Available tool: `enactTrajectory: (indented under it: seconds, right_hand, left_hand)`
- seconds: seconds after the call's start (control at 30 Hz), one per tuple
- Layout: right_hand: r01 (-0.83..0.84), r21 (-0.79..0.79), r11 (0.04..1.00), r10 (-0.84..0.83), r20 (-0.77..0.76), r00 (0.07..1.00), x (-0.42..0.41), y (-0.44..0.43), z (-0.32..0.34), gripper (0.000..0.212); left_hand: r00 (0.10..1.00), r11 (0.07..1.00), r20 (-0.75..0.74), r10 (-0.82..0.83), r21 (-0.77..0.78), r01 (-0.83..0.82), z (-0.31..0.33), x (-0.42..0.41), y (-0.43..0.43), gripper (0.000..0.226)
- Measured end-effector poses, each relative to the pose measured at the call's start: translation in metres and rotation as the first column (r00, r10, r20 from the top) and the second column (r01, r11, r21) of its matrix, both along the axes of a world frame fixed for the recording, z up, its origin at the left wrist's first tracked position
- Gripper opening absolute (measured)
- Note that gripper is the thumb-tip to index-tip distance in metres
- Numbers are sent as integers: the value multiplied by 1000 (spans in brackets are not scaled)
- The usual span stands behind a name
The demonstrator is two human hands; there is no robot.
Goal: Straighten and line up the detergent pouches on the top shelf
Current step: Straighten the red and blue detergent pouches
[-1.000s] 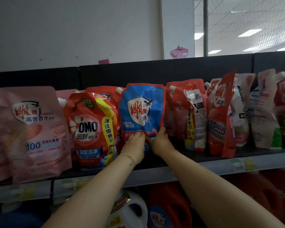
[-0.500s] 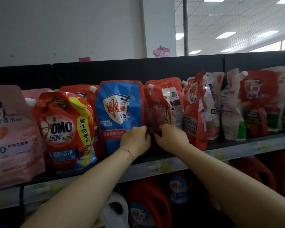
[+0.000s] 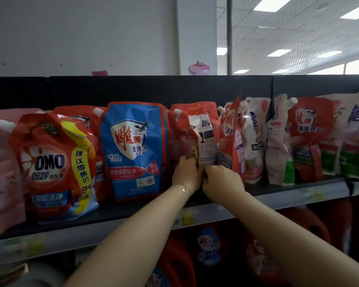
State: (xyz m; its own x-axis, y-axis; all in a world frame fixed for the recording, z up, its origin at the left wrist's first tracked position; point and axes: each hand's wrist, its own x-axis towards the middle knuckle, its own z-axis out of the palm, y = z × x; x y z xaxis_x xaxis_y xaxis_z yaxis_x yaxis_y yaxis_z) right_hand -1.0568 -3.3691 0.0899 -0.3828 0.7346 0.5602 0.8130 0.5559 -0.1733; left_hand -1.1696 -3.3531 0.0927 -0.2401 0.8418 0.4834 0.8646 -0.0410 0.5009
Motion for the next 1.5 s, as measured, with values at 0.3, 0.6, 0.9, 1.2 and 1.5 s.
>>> enactTrajectory:
  seconds: [0.3,0.6,0.9,1.2,1.5]
  right_hand:
    - [-154,-168,974,81,-377,923,-13,19,-7,19]
    - [-264,-336,904,34,-560,828,-52,-1,5,111]
    - [-269,-410,871,-104,-690,717,-71,-17,12,72]
    - [-196,-235,952,-66,-783,618,-55,-34,12,36]
    - [-110,56,992,100,-888,449,-46,-50,13,24]
  left_hand:
    - [996,992,76,-52,123,42,-5,-29,-13,27]
    - [826,936,442,-350,192,293,-4,-37,-45,35]
    - [943,944,44,-329,-21,331,-17,-66,-67,46]
    - [948,977,240,-210,28,210,-20,-84,-91,41]
    - [844,955,455,-283,53,291,-4,-88,-100,83]
